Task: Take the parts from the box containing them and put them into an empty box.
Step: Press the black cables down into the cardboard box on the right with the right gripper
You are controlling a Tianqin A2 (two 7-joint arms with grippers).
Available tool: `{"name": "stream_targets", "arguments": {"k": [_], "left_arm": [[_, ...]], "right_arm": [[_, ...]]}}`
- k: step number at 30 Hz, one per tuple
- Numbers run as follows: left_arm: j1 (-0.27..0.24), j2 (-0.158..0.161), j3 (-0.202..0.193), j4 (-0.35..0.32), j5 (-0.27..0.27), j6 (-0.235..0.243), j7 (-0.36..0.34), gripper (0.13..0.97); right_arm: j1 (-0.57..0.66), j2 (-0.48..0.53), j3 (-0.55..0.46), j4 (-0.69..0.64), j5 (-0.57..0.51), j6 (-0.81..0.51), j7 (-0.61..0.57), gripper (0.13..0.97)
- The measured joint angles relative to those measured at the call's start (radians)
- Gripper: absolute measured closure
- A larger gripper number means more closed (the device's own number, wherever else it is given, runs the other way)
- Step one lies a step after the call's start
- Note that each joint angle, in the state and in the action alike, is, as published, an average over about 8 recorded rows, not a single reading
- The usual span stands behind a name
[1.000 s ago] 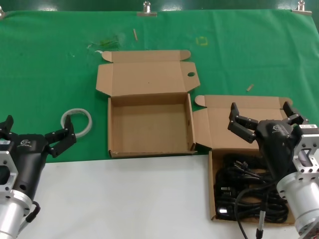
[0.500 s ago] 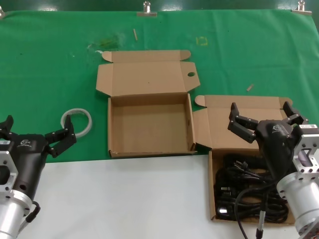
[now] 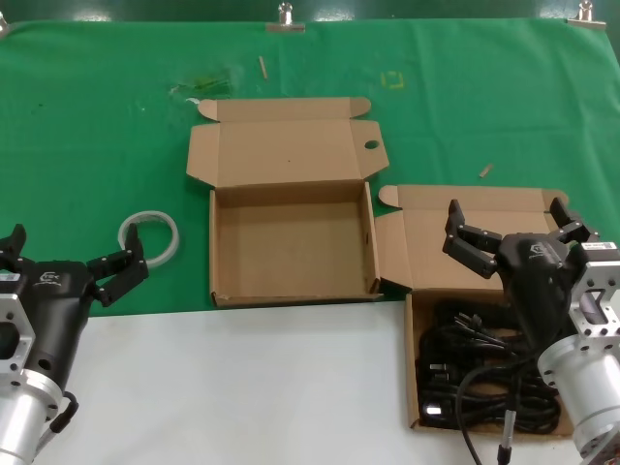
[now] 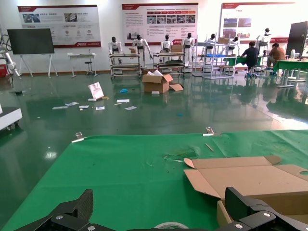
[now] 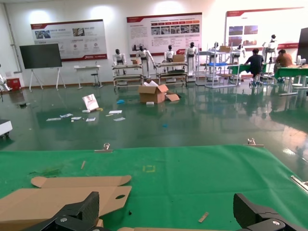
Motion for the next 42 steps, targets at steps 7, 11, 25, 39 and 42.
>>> {"name": "stream_targets", "arguments": {"k": [7, 11, 25, 39, 42], "left_arm": [[0.0, 0.0, 0.0, 0.0, 0.0, 0.0, 0.0, 0.132], [0.0, 0.0, 0.0, 0.0, 0.0, 0.0, 0.0, 0.132], [0.0, 0.0, 0.0, 0.0, 0.0, 0.0, 0.0, 0.132], [0.0, 0.0, 0.0, 0.0, 0.0, 0.0, 0.0, 0.132], [0.0, 0.0, 0.0, 0.0, 0.0, 0.0, 0.0, 0.132]], "right_arm": [[0.0, 0.0, 0.0, 0.0, 0.0, 0.0, 0.0, 0.129], [0.0, 0.0, 0.0, 0.0, 0.0, 0.0, 0.0, 0.129], [0.0, 0.0, 0.0, 0.0, 0.0, 0.0, 0.0, 0.129], [0.0, 0.0, 0.0, 0.0, 0.0, 0.0, 0.0, 0.129], [0.0, 0.0, 0.0, 0.0, 0.0, 0.0, 0.0, 0.129]]}}
